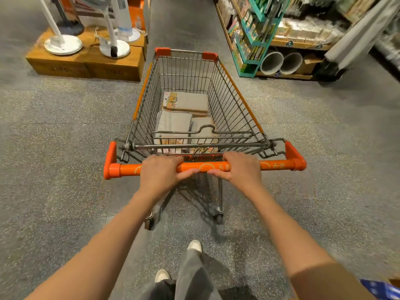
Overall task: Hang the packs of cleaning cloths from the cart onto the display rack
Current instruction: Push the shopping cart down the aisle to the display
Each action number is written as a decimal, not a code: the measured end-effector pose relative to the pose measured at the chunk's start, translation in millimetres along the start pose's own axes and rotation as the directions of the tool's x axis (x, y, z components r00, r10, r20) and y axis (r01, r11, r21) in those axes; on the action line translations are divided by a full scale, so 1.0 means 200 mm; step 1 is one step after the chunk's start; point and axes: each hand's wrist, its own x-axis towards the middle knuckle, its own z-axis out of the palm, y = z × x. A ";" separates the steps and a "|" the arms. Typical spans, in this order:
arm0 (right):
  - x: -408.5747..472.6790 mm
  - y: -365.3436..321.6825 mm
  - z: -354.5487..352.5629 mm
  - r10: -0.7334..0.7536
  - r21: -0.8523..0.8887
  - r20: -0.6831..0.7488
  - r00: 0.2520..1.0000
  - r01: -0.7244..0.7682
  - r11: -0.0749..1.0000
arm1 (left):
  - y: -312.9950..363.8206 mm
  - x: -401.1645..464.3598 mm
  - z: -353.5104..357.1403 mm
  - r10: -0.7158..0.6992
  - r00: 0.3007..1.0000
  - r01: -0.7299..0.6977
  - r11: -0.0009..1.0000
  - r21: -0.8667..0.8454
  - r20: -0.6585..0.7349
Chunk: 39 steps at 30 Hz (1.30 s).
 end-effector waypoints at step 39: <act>2.72 0.72 0.03 -0.084 -0.081 0.064 0.994 0.089 0.993 | -0.85 2.58 0.61 -0.242 0.923 0.221 0.970 0.105 0.299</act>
